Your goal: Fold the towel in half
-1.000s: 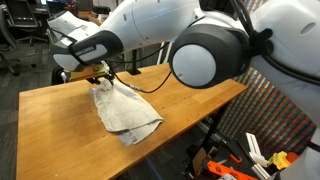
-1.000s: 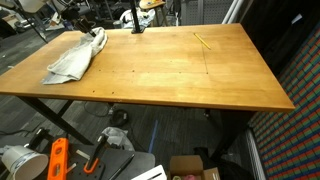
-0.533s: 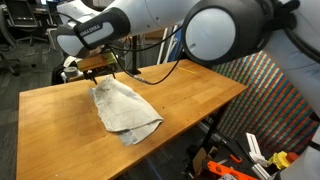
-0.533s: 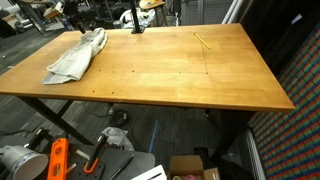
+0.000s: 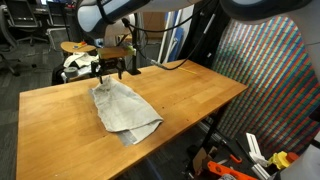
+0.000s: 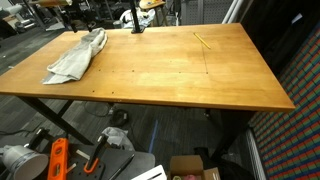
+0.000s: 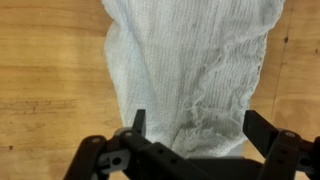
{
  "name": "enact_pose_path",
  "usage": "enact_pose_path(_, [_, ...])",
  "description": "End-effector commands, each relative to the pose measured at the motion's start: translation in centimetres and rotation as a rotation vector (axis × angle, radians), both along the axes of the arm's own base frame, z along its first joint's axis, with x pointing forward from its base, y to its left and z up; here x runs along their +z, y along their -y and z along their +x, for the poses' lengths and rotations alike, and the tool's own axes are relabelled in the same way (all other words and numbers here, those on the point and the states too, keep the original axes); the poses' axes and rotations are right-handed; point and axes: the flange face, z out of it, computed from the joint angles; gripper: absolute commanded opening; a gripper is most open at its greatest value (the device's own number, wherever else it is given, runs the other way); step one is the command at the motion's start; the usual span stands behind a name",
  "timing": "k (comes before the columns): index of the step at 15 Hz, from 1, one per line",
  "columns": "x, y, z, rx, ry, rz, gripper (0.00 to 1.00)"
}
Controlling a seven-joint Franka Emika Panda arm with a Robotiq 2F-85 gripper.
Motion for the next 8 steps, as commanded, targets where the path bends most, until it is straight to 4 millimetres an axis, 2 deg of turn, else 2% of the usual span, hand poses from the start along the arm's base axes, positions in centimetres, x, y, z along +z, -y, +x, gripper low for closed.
enact_pose_path(1, [-1.3,-0.1,-2.9,0.114,-0.014,0.140,1.00])
enact_pose_path(5, [-3.6,-2.1,-4.5,0.144,0.055,0.213,1.00])
enact_pose_path(8, [-4.8,-3.1,-4.1,0.118,0.179,0.217,1.00])
